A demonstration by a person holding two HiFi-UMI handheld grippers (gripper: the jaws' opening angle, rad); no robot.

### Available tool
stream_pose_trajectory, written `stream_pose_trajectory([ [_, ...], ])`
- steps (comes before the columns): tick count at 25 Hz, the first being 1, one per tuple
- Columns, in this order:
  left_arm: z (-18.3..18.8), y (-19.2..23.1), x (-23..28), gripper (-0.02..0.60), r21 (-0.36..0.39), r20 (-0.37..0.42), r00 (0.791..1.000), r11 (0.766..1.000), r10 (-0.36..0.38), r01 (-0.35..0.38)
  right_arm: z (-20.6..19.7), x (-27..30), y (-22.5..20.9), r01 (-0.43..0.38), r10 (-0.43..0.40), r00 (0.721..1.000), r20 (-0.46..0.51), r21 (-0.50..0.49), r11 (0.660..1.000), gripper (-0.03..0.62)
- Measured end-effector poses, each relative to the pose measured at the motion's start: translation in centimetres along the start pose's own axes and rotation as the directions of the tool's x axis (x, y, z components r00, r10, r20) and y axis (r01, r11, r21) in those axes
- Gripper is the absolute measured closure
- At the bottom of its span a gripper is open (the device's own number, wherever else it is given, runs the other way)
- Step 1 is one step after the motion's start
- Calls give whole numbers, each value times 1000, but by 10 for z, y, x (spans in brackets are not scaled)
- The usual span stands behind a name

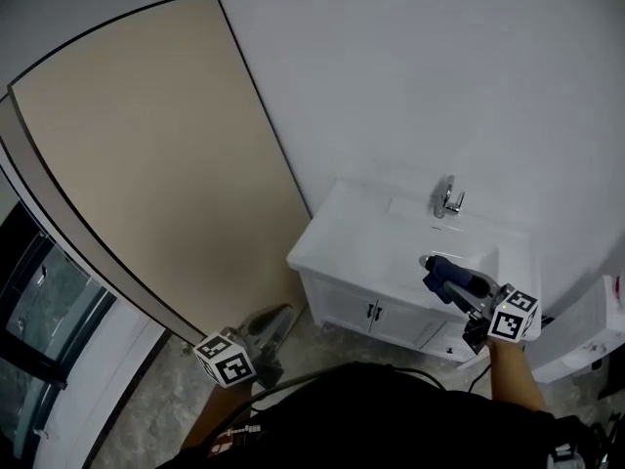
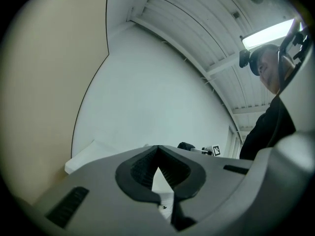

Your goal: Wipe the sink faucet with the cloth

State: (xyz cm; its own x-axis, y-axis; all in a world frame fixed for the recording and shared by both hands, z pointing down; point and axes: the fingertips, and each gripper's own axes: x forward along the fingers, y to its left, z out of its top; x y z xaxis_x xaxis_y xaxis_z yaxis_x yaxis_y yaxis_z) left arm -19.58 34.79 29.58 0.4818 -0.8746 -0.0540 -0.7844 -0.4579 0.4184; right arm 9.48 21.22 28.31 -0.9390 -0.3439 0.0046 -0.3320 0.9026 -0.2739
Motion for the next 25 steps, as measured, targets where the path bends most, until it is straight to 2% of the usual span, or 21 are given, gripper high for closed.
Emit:
stream_pose_trajectory([
  [5, -10, 2, 30, 589, -4, -45, 999, 1000, 29, -29, -11, -3, -33, -24, 24, 1000, 10, 44, 999, 451],
  [9, -9, 12, 71, 589, -18, -105, 994, 999, 24, -26, -30, -15, -59, 6, -4, 1000, -16, 96, 995, 451],
  [12, -10, 19, 115, 589, -29, -136, 990, 999, -33, 29, -35, -30, -93, 74, -73, 997, -17, 140, 987, 451],
  [15, -18, 29, 140, 589, -41, -165, 981, 994, -102, 97, -37, -36, -108, 145, -144, 989, -12, 146, 979, 451],
  [20, -15, 47, 154, 589, -41, -174, 968, 984, -179, 174, -31, -31, -103, 212, -214, 977, 7, 104, 972, 451],
  [23, 6, 41, 146, 589, -14, -161, 963, 976, -218, 219, -12, -32, -84, 247, -250, 968, 28, 84, 965, 451],
  [25, 24, 60, 153, 589, -4, -163, 956, 969, -245, 248, -1, -13, -84, 277, -281, 959, 38, 84, 957, 451],
])
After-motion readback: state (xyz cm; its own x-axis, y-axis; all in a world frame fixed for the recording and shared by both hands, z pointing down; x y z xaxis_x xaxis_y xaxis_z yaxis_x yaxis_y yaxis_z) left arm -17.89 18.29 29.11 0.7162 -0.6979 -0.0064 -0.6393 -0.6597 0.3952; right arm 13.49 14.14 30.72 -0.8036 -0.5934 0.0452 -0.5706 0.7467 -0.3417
